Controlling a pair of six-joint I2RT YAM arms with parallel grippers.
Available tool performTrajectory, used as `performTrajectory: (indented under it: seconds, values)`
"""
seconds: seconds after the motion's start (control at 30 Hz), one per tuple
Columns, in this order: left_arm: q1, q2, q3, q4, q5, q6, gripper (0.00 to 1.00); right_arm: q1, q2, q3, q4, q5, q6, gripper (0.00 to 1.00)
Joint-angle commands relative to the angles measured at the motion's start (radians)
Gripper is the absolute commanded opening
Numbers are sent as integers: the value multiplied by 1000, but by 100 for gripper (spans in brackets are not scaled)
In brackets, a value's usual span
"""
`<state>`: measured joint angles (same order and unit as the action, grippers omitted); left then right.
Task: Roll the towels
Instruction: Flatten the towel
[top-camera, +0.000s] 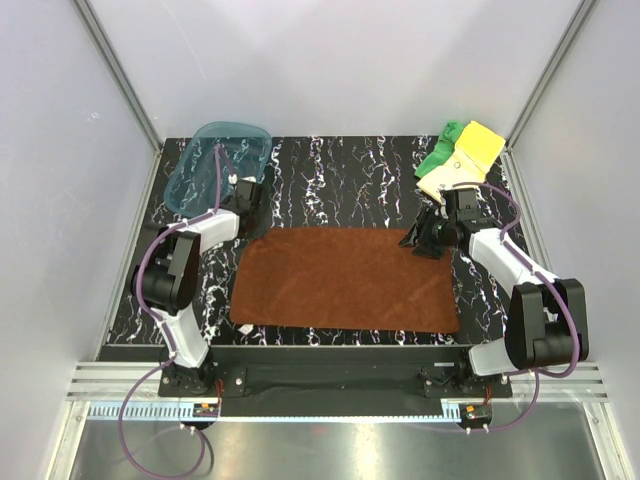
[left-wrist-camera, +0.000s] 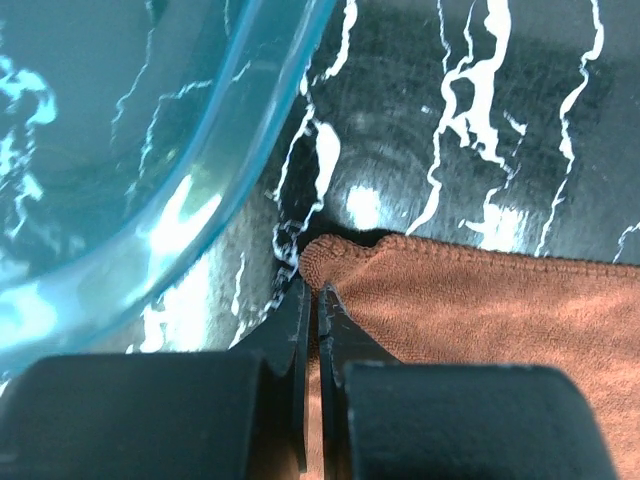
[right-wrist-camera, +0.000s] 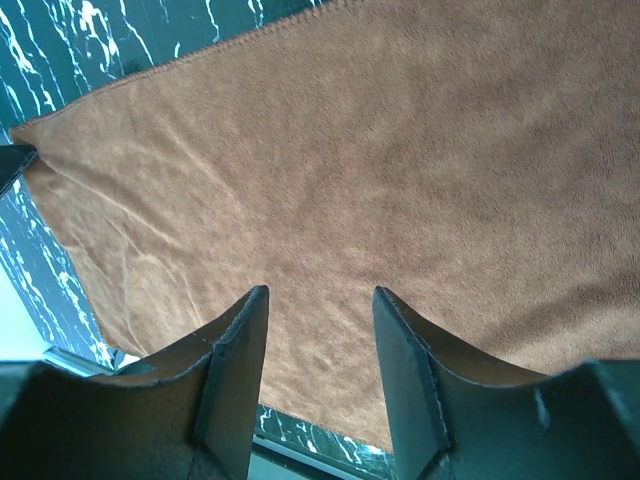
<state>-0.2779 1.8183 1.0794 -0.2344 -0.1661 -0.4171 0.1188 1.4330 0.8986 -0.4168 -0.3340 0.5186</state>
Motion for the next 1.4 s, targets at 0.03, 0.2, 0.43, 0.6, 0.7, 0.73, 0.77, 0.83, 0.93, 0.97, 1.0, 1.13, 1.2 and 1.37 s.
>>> performTrajectory:
  seconds: [0.03,0.2,0.43,0.6,0.7,0.73,0.77,0.83,0.93,0.97,1.0,1.13,1.2,1.37]
  values:
    - [-64,-108,-1,-43,-151,17,0,8,-42,-13,10,1,-17,53]
    - [-121,-140,27,-121,-371,21,13,8,-42,-26,13,-2,-19,52]
    - [-126,-86,43,-161,-459,-8,99,8,-34,-33,16,-3,-25,53]
    - [-130,-117,-2,-157,-451,-31,99,7,-29,-35,18,0,-28,53]
    - [-135,-183,-42,-102,-392,-28,99,10,-23,-33,24,-3,-25,53]
    - [-135,-227,-89,-70,-306,-20,99,9,-20,-33,27,-3,-22,53]
    - [-136,-250,-114,11,-258,-14,99,8,-17,-33,35,-10,-19,52]
    - [-136,-273,-151,44,-230,-32,99,8,-10,-33,38,-14,-17,52]
    - [-127,-241,-115,-35,-309,-83,94,8,-11,-33,38,-23,-12,52]
    - [-126,-216,-93,-58,-322,-86,93,8,-14,-35,35,-23,-15,52]
    - [-124,-205,-84,-71,-332,-89,93,8,-19,-35,27,-19,-23,52]
    - [-75,-153,-61,-74,-223,-98,92,8,-26,-35,13,-5,-38,52]
    - [-44,-125,-58,-49,-167,-94,82,9,-22,-33,13,-5,-40,52]
    - [22,-96,-50,-5,-93,-81,65,8,-17,-29,7,-7,-48,51]
